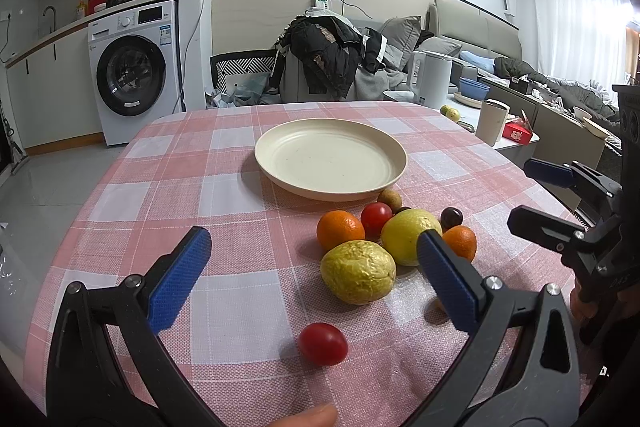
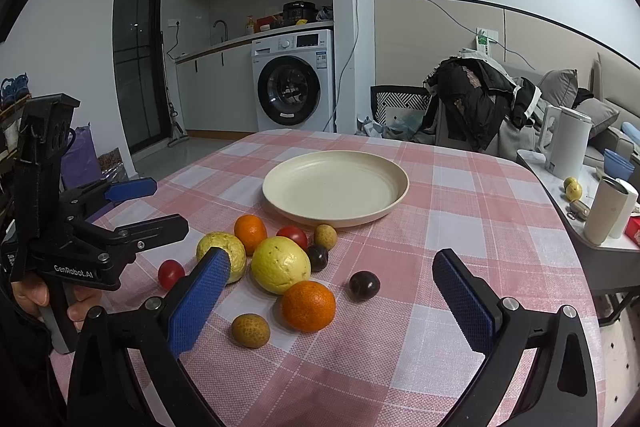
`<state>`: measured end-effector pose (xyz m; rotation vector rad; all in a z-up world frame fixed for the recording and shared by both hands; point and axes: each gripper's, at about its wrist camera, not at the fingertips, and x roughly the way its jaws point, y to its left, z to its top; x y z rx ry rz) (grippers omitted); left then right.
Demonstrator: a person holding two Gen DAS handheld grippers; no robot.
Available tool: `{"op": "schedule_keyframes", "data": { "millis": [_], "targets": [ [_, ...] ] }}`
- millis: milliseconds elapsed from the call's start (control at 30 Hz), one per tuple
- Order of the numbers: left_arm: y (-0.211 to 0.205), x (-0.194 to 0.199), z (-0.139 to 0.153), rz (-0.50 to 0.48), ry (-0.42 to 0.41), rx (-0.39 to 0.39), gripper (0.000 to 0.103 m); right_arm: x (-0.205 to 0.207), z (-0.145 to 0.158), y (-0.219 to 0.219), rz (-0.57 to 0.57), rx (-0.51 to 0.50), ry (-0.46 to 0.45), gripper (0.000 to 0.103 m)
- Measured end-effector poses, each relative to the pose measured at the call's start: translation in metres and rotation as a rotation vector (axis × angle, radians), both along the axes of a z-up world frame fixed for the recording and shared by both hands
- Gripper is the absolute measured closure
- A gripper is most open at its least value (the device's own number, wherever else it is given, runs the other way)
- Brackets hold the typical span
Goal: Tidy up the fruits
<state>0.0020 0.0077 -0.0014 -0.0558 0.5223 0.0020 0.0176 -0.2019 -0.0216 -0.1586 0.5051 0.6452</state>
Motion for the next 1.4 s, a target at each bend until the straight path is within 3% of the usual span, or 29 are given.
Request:
{"op": "schedule_keyframes", "data": {
  "millis": [1400],
  "targets": [
    [-0.0012,0.0003,-0.0008,0.0,0.001,0.001,0.001,-0.0004,-0.0005,-0.0003,0.002,-0.002,0.0,0.0]
  ]
}}
